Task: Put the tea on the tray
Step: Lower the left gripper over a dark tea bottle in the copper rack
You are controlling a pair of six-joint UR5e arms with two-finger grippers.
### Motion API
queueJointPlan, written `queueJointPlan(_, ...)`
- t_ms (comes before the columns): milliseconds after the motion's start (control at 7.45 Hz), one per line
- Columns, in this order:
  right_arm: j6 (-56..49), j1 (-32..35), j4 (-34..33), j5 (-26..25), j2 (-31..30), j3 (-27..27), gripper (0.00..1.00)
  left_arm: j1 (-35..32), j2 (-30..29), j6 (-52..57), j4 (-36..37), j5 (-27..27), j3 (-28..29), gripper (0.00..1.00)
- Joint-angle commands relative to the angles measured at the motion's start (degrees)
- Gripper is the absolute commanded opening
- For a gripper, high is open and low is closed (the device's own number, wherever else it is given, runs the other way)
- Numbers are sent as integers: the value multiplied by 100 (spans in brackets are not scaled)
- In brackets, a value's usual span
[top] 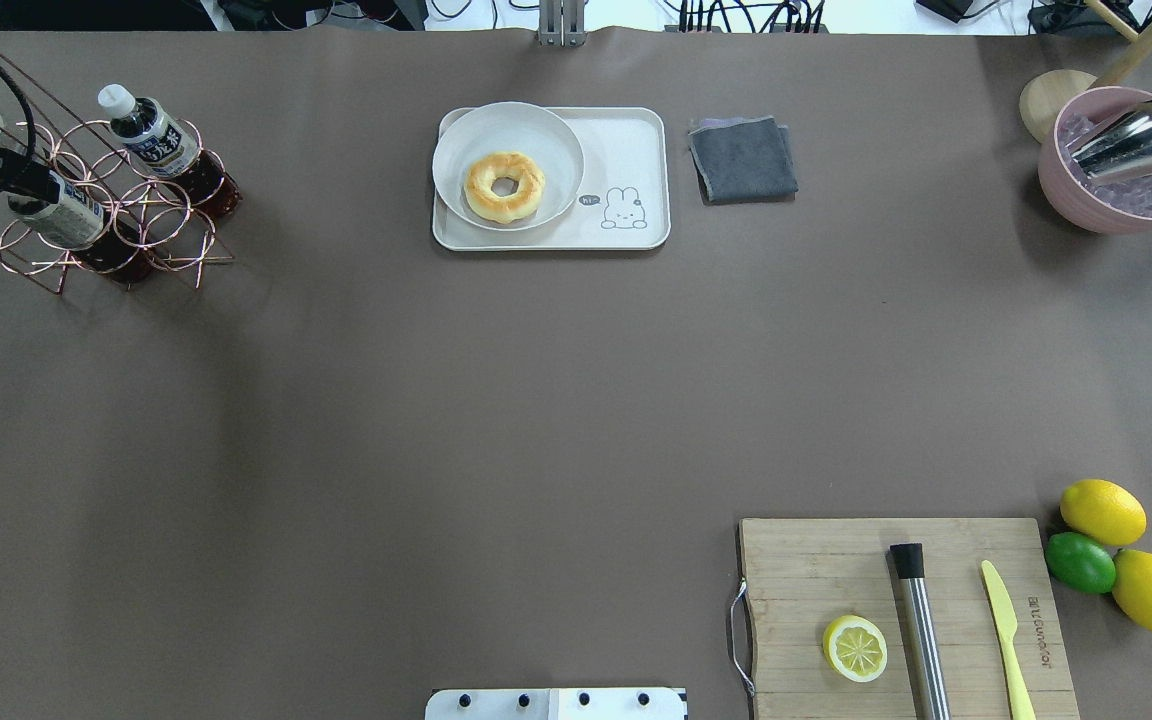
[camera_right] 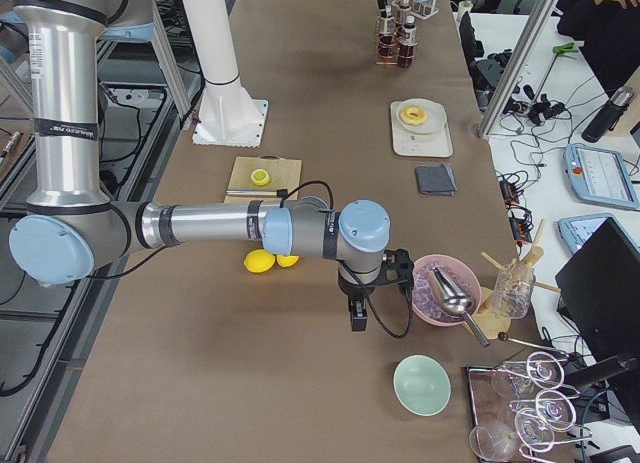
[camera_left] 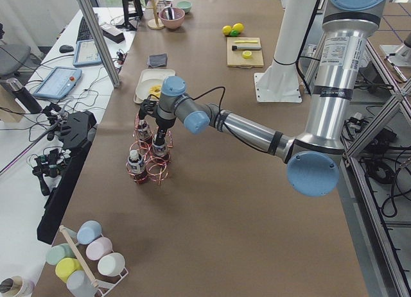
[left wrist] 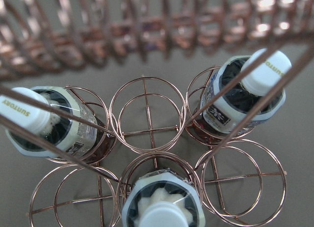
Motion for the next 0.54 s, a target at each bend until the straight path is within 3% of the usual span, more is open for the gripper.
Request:
queueJointPlan(0, -11, 2, 0, -11, -32, -2, 100, -9, 4, 380, 16, -41, 60, 69)
queueJointPlan(403, -20, 2, 0, -11, -32, 16, 100, -9, -5, 372, 51, -68, 42, 69)
